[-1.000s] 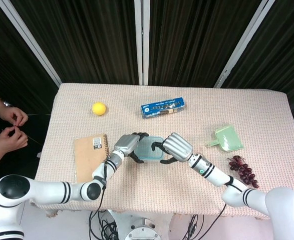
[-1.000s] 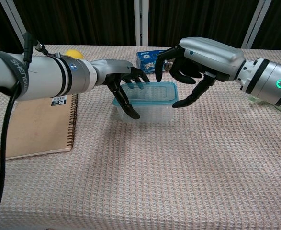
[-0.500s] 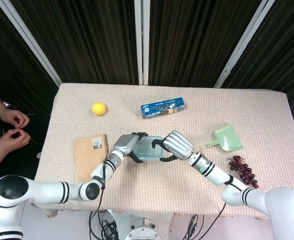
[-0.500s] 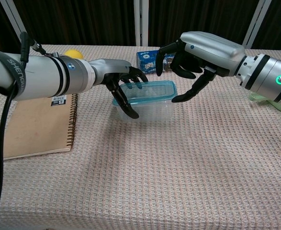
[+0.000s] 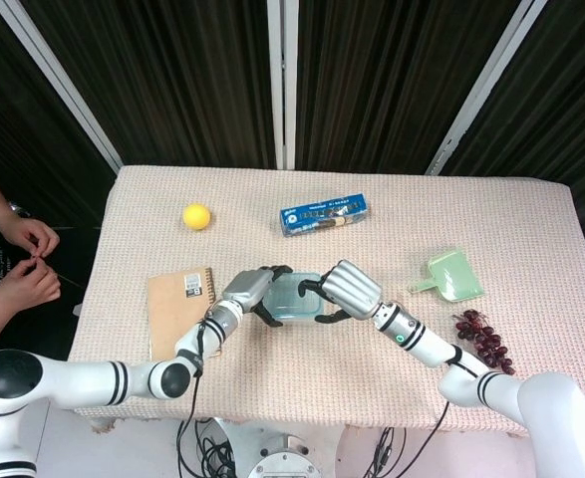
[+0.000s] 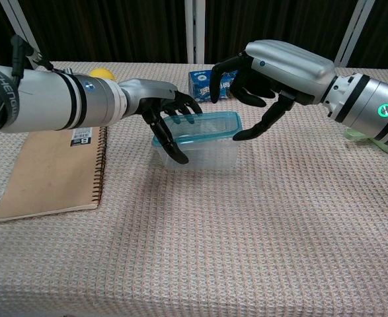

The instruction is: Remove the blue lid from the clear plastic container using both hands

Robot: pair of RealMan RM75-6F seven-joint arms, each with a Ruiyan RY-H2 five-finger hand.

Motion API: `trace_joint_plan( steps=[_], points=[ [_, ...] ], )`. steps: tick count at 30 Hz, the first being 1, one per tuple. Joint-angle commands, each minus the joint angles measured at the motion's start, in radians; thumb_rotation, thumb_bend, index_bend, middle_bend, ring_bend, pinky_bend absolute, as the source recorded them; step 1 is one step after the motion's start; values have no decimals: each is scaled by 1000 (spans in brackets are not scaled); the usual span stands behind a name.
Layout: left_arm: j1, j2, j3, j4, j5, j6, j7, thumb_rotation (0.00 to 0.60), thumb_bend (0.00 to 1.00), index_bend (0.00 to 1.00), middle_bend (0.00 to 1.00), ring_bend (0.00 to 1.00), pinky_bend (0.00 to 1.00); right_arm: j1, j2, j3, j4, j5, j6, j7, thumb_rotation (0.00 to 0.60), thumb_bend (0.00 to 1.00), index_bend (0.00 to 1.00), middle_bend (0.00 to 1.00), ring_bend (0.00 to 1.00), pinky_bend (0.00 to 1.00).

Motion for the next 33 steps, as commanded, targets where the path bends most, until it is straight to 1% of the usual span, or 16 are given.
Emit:
trace_joint_plan(
  steps=[1, 4, 7, 11, 16, 20, 22, 24, 28, 33],
  points=[
    [8, 14, -6, -15, 18, -22, -31, 600, 4, 193, 301, 224, 263, 2, -16, -2, 23, -7, 14, -2, 600, 342, 467, 840, 861, 980],
    [12, 21, -11, -17, 26, -44, -61, 600, 4, 190, 298, 222, 265, 1, -31, 2, 43, -9, 38, 6, 600, 398, 472, 842, 861, 986],
    [14, 27, -9, -15, 40, -55, -79, 600, 4, 186, 298, 222, 264, -3, -43, 5, 68, -9, 61, 14, 600, 487, 492, 845, 863, 990],
    [17, 28, -8, -13, 52, -65, -103, 600, 4, 184, 295, 221, 263, -6, -60, 4, 101, -11, 82, 15, 600, 594, 493, 845, 868, 993],
    [26, 39, -21, -17, 73, -92, -154, 600, 4, 169, 287, 221, 264, -7, -82, -7, 138, -12, 77, 18, 600, 641, 493, 845, 872, 998],
    [31, 45, -22, -21, 98, -87, -172, 600, 3, 163, 282, 221, 264, -4, -91, -11, 142, -9, 69, 33, 600, 648, 506, 845, 872, 999],
    [34, 47, -19, -23, 109, -81, -177, 600, 3, 153, 277, 216, 261, -1, -93, -13, 141, -8, 60, 31, 600, 648, 533, 846, 874, 1000],
    [35, 50, -15, -27, 120, -74, -177, 600, 4, 138, 256, 187, 237, 1, -93, -17, 139, -9, 55, 24, 600, 655, 566, 849, 876, 1000],
    [41, 51, 0, -35, 148, -28, -158, 600, 3, 112, 186, 96, 150, -5, -94, -24, 140, -9, 56, 3, 600, 683, 711, 852, 887, 1000],
    [52, 61, 9, -57, 175, 21, -139, 600, 3, 104, 131, 38, 104, -19, -97, -23, 150, -6, 79, -14, 600, 719, 804, 877, 904, 1000]
  ],
)
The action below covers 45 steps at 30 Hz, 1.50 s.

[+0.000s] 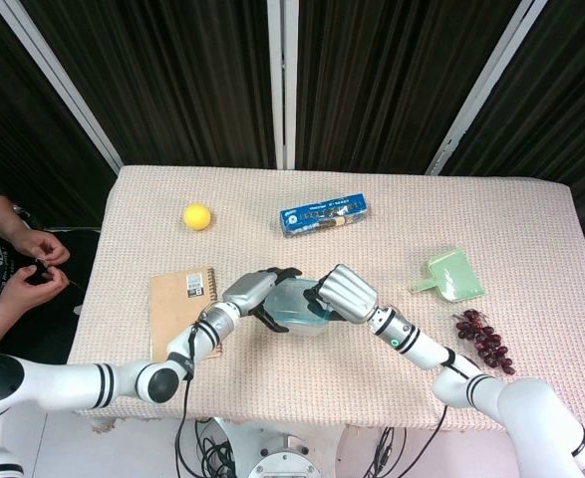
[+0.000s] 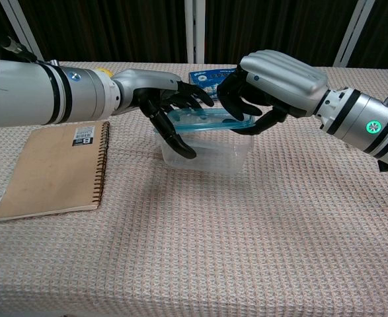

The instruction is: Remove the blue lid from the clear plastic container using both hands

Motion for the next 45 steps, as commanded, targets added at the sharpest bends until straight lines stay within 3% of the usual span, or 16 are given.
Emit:
trace_joint_plan(
  steps=[1, 10, 17, 27, 30, 33, 35, 38, 45],
  points=[
    [6, 13, 14, -18, 22, 28, 26, 600, 3, 101, 123, 27, 95, -9, -1, 3, 7, 2, 19, -11, 600, 725, 814, 883, 907, 1000],
    [20, 29, 35, -43, 35, 87, 74, 600, 3, 94, 108, 21, 70, -31, 10, 8, 30, 1, 75, -62, 600, 823, 881, 920, 928, 1000],
    [61, 67, 39, -50, 75, 148, 77, 600, 3, 90, 107, 21, 61, -73, 64, 9, 16, 20, 102, -100, 600, 823, 884, 921, 928, 1000],
    [183, 163, 76, -63, 150, 286, 77, 600, 3, 90, 107, 21, 49, -131, 136, 47, 38, 140, -18, -139, 600, 805, 877, 920, 922, 1000],
    [201, 168, 83, -63, 159, 260, 46, 600, 0, 90, 107, 21, 48, -134, 136, 62, 34, 188, -103, -190, 600, 686, 764, 883, 905, 1000],
    [203, 154, 89, -43, 164, 194, 8, 600, 0, 88, 96, 14, 46, -134, 145, 79, -14, 238, -189, -267, 600, 436, 545, 814, 881, 999],
    [196, 147, 95, -26, 169, 145, -3, 600, 0, 74, 53, 3, 30, -139, 166, 93, -77, 281, -246, -341, 600, 227, 296, 750, 856, 988],
    [199, 133, 92, -11, 191, 130, -19, 600, 0, 36, 1, 0, 2, -152, 221, 114, -201, 340, -298, -443, 600, 45, 33, 703, 835, 976],
    [237, 134, 82, -8, 265, 167, -61, 600, 0, 1, 0, 0, 0, -207, 364, 138, -468, 416, -292, -568, 600, 0, 0, 683, 812, 963]
  ],
)
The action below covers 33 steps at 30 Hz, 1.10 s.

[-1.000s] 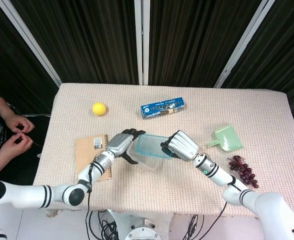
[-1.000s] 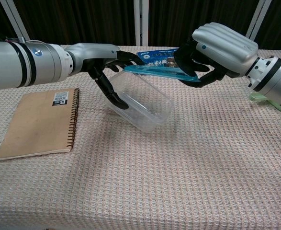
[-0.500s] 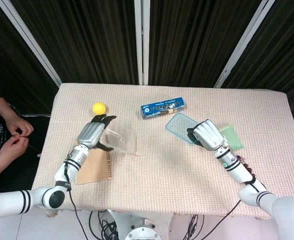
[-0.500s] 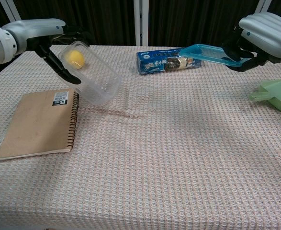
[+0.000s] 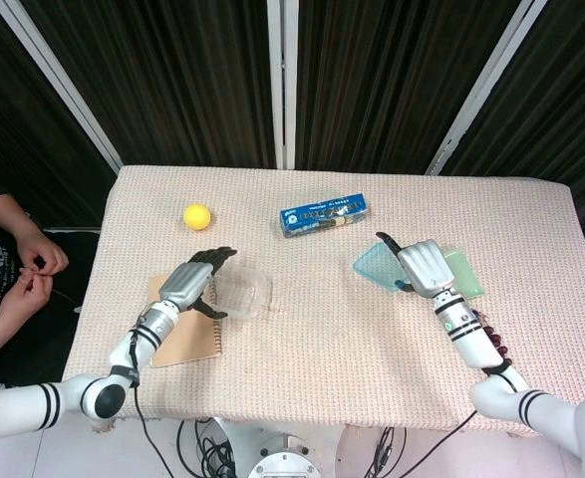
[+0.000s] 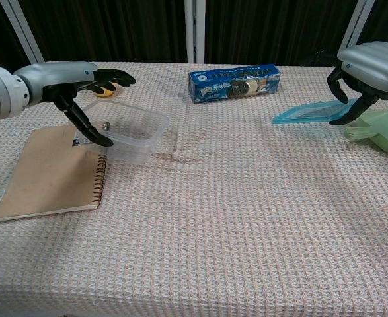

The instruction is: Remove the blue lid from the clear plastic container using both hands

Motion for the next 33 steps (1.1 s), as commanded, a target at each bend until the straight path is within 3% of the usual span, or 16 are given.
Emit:
trace_joint_plan(
  steps=[1, 11, 16, 18, 22, 25, 27, 29, 33],
  points=[
    [21, 14, -6, -10, 31, 12, -28, 600, 0, 0, 0, 0, 0, -48, 115, 21, -172, 63, -9, -96, 600, 0, 0, 681, 809, 959],
    [147, 173, 7, -125, 166, 136, -125, 600, 0, 0, 0, 0, 0, -178, 294, 28, -367, 48, 174, -79, 600, 0, 0, 676, 803, 949],
    [239, 234, 32, -129, 183, 274, -57, 600, 0, 35, 0, 0, 4, -251, 348, 37, -420, 47, 268, -10, 600, 10, 5, 642, 738, 917],
    [281, 222, 41, -93, 184, 363, 15, 600, 0, 83, 19, 0, 33, -276, 378, 30, -439, 40, 278, 41, 600, 26, 51, 617, 655, 803],
    [360, 206, 74, 9, 213, 498, 118, 600, 0, 143, 74, 0, 53, -314, 433, -1, -463, 30, 266, 86, 600, 46, 136, 470, 386, 476],
    [420, 212, 97, 50, 245, 565, 112, 600, 0, 147, 81, 0, 31, -345, 462, -27, -482, 24, 267, 89, 600, 58, 102, 277, 142, 210],
    [454, 223, 110, 56, 261, 587, 84, 600, 0, 148, 83, 0, 22, -366, 473, -40, -498, 20, 273, 102, 600, 58, 40, 181, 44, 100],
    [489, 244, 123, 43, 267, 600, 63, 600, 0, 148, 83, 0, 17, -390, 480, -53, -511, 8, 287, 129, 600, 59, 2, 97, 1, 20],
    [536, 269, 143, 2, 283, 620, 68, 600, 0, 148, 83, 0, 15, -432, 468, -66, -510, -16, 336, 139, 600, 59, 0, 58, 0, 0]
  ],
)
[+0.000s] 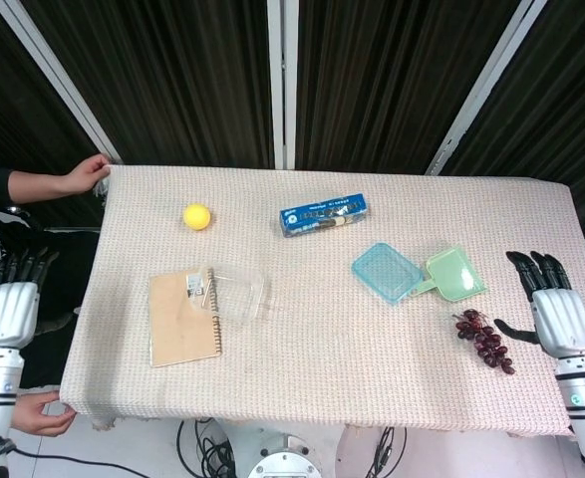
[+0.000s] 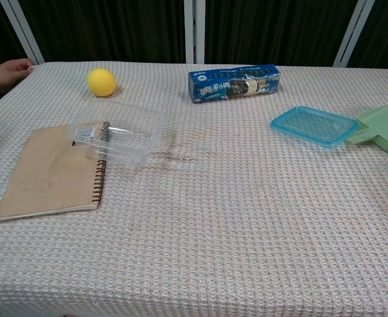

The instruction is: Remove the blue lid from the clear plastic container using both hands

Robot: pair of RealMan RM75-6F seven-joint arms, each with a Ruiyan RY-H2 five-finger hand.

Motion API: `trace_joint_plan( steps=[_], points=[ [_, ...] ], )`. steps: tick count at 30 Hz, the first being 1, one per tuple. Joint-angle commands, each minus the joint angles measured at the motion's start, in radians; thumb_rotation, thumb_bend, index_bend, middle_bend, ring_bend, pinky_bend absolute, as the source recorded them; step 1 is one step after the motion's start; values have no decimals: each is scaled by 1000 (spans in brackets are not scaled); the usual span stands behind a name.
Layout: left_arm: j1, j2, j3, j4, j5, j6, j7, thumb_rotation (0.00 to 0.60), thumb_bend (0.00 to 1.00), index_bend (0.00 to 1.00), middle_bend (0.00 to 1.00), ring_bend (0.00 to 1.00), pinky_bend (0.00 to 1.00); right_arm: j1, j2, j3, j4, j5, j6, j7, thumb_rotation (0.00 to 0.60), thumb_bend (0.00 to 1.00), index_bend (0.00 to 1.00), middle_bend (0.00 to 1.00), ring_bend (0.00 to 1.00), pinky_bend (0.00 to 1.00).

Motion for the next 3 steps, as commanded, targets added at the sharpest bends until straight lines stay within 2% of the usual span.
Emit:
trace_joint_plan(
  steps=[1, 3],
  points=[
    [38, 19, 22, -35, 23, 26, 13, 600, 0, 148, 83, 0, 15, -35, -12, -11, -2, -19, 41, -2, 600, 59, 0, 58, 0, 0],
    [49, 16, 24, -45, 32, 31, 27, 600, 0, 148, 83, 0, 13, -44, -19, -10, -2, -26, 55, -7, 600, 59, 0, 58, 0, 0]
  ],
)
